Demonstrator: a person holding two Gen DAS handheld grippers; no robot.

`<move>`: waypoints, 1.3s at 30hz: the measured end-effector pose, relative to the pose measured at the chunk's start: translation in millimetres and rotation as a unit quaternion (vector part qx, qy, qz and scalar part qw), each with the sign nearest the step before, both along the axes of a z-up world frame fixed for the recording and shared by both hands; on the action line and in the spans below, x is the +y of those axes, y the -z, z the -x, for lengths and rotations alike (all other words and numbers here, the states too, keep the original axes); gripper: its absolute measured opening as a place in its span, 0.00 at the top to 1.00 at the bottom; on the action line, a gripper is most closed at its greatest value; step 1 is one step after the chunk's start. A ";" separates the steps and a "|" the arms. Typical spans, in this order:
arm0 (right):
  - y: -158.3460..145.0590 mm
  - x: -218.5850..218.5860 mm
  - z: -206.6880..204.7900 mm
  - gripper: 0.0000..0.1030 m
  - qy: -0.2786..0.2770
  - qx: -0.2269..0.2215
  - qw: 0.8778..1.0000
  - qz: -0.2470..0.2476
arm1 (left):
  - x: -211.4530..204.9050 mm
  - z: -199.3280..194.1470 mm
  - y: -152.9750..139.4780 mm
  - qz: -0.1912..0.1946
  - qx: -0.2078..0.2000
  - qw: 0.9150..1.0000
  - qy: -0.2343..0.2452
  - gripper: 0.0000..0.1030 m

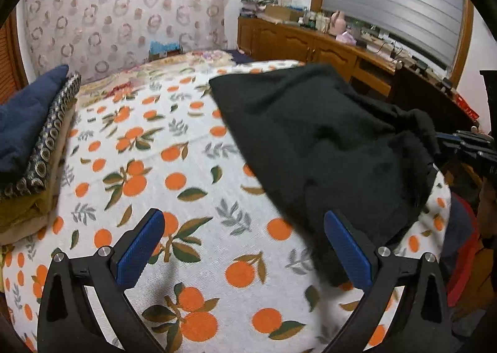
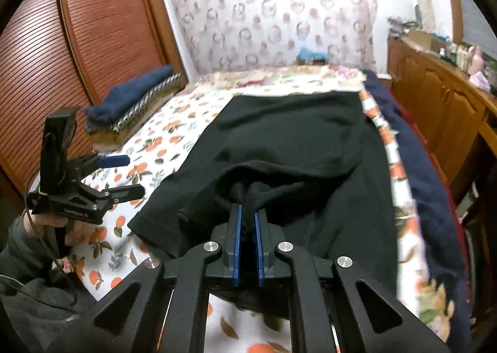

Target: Fold small clothes

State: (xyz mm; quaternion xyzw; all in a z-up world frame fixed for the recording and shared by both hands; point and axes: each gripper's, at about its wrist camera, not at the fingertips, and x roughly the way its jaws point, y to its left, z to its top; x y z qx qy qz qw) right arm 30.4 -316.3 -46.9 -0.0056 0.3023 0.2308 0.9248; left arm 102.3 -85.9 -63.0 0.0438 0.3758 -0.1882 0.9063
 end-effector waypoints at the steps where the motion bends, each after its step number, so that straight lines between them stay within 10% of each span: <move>1: -2.9 -4.9 5.1 0.93 0.005 -0.005 1.000 0.000 | -2.4 2.1 -2.6 0.002 -0.004 1.000 0.004 0.00; 10: 13.0 -50.7 27.1 0.93 0.073 0.022 0.997 0.032 | -19.5 5.5 -4.4 0.001 -0.006 1.000 0.027 0.00; 15: 10.9 -61.1 31.1 0.64 0.116 0.020 0.993 0.021 | -23.2 5.3 -4.7 0.002 -0.005 1.000 0.026 0.00; 26: 25.4 -5.0 7.1 0.60 0.084 0.018 0.995 0.052 | -30.3 6.5 -4.4 0.000 -0.005 1.000 0.026 0.00; 31: 36.9 -0.5 -2.1 0.60 0.082 0.042 0.993 0.068 | -31.9 5.4 -1.2 0.004 0.000 1.000 0.026 0.00; 34: 33.6 -1.6 -0.5 0.85 0.072 0.036 0.994 0.072 | -32.9 5.5 0.3 0.004 0.002 1.000 0.028 0.00; 39: 13.5 -24.9 10.4 0.92 0.081 0.013 0.995 0.058 | -33.8 7.0 1.0 0.004 0.002 1.000 0.030 0.00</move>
